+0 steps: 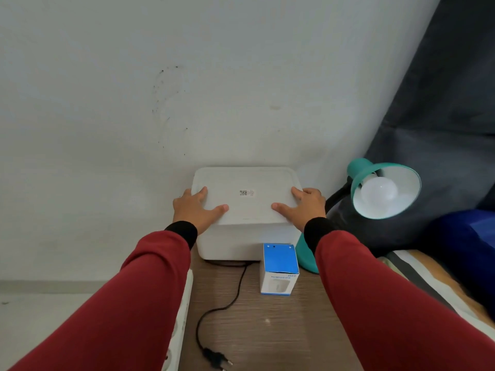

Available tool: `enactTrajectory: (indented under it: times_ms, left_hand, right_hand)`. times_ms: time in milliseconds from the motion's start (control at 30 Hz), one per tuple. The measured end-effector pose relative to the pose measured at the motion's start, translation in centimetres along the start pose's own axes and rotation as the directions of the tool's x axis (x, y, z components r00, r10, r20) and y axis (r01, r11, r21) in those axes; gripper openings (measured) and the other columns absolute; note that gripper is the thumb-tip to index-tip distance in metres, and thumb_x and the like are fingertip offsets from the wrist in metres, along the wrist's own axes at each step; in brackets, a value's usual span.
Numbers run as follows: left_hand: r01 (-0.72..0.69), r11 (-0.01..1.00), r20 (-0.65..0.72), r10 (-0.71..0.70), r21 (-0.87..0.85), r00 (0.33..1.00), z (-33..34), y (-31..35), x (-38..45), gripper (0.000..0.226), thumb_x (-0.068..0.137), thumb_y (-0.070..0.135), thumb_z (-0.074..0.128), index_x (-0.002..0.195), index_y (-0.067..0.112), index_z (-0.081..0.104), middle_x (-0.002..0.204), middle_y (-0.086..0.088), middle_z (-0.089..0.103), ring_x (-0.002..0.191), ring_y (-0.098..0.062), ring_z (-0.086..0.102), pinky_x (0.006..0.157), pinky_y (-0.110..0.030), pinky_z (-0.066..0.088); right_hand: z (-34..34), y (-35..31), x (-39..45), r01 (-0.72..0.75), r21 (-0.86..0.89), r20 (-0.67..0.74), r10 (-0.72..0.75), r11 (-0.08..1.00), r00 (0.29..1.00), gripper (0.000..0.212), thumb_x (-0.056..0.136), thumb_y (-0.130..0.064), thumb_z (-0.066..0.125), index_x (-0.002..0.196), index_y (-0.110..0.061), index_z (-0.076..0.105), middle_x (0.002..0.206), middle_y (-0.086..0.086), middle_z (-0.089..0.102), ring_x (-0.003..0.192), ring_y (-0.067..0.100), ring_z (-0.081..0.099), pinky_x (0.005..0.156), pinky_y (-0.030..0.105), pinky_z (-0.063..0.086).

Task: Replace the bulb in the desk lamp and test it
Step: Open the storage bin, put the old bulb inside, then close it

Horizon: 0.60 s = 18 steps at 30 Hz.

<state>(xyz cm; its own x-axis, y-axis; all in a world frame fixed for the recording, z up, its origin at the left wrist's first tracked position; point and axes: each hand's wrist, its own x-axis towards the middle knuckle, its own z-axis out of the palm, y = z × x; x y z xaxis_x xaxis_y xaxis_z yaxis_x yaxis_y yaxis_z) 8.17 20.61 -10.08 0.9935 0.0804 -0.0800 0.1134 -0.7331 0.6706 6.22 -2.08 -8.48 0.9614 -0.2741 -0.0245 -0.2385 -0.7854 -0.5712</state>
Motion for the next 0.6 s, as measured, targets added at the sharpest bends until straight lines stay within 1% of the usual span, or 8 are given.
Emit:
enactTrajectory:
  times_ms: [133,300,467,600]
  left_hand:
    - [-0.001,0.999,0.01,0.0,0.054,1.0,-0.1,0.6,0.1,0.081,0.082,0.055,0.06,0.148,0.021,0.028,0.156,-0.01,0.02,0.144,-0.031,0.014,0.119,-0.039,0.019]
    - [-0.011,0.987,0.049,0.003,0.163,0.999,-0.3,0.8,0.6,0.08,0.084,0.058,0.056,0.148,0.019,0.028,0.153,-0.012,0.027,0.143,-0.03,0.021,0.118,-0.035,0.02]
    - [-0.002,0.99,0.066,-0.007,0.142,0.998,-0.1,0.6,1.4,0.082,0.083,0.059,0.056,0.148,0.019,0.028,0.153,-0.01,0.026,0.143,-0.03,0.021,0.119,-0.038,0.022]
    - [-0.016,0.985,0.067,0.005,0.173,0.998,0.3,0.1,1.5,0.081,0.084,0.059,0.055,0.149,0.02,0.025,0.151,-0.01,0.027,0.141,-0.032,0.023,0.117,-0.039,0.025]
  right_hand:
    - [-0.2,0.1,0.1,-0.014,-0.038,0.037,0.016,0.999,0.999,0.08,0.081,-0.054,0.061,0.144,-0.013,0.036,0.147,0.014,0.028,0.139,0.03,0.023,0.115,0.035,0.021]
    - [0.2,0.5,0.2,-0.016,-0.042,0.065,0.019,0.999,0.998,0.08,0.082,-0.055,0.059,0.145,-0.012,0.035,0.148,0.014,0.027,0.139,0.029,0.023,0.115,0.034,0.021]
    - [0.3,0.8,0.6,-0.008,-0.042,0.075,0.011,0.999,0.997,0.079,0.084,-0.055,0.056,0.145,-0.011,0.034,0.148,0.015,0.026,0.139,0.029,0.022,0.116,0.034,0.019]
    - [0.9,1.3,0.6,0.001,-0.018,0.082,0.001,1.0,0.997,0.077,0.086,-0.053,0.055,0.146,-0.011,0.032,0.15,0.013,0.024,0.14,0.029,0.019,0.116,0.035,0.019]
